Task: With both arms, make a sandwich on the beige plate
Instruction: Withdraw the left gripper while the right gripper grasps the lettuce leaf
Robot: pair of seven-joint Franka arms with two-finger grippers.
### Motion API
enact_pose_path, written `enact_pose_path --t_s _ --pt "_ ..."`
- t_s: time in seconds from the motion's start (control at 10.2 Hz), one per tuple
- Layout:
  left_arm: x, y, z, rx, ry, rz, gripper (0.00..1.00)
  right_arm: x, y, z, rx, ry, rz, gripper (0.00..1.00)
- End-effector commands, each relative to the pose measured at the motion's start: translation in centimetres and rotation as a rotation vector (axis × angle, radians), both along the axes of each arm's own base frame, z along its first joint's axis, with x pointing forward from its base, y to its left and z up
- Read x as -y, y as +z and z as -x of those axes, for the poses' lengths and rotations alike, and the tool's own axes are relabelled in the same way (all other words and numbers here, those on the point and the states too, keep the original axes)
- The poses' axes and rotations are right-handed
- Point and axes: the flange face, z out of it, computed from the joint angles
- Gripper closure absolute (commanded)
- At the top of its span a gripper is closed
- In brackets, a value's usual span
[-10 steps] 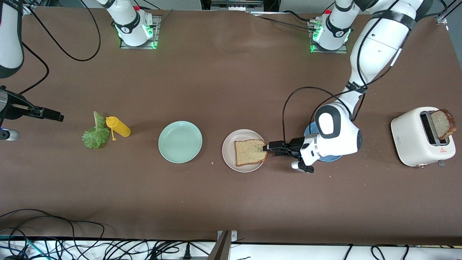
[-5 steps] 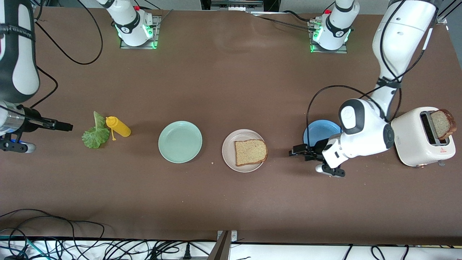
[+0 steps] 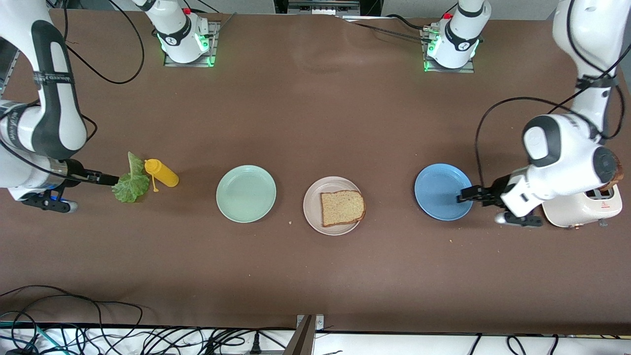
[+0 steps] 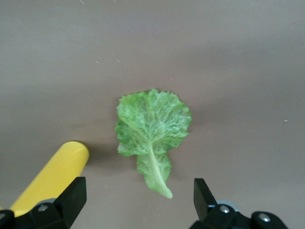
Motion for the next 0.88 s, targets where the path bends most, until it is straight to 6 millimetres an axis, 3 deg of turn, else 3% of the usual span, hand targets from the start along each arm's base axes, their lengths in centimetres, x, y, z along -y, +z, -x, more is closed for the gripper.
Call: enact_pose_path --t_s 0.0,0.2,0.39,0.59,0.79 --pt "-5.5 4.7 3.0 0.008 -0.012 -0.171 0.0 0.1 -2.9 1.8 -0.003 -0.013 0.002 0.0" --pt "-9.2 7.7 4.7 -0.02 0.025 -0.195 0.0 0.1 -5.2 2.1 -0.041 -0.011 0.001 0.0" --pt "-10.8 11.2 6.7 -0.044 0.051 -0.188 0.0 0.8 -7.1 2.4 -0.071 -0.021 0.002 0.0" --pt "-11.1 13.0 8.0 -0.08 0.043 -0.195 0.0 0.7 -9.3 2.6 -0.103 -0.019 0.002 0.0" --pt "-9.8 14.9 8.3 -0.08 0.019 -0.192 0.0 1.0 -10.6 2.9 -0.123 -0.021 0.001 0.0"
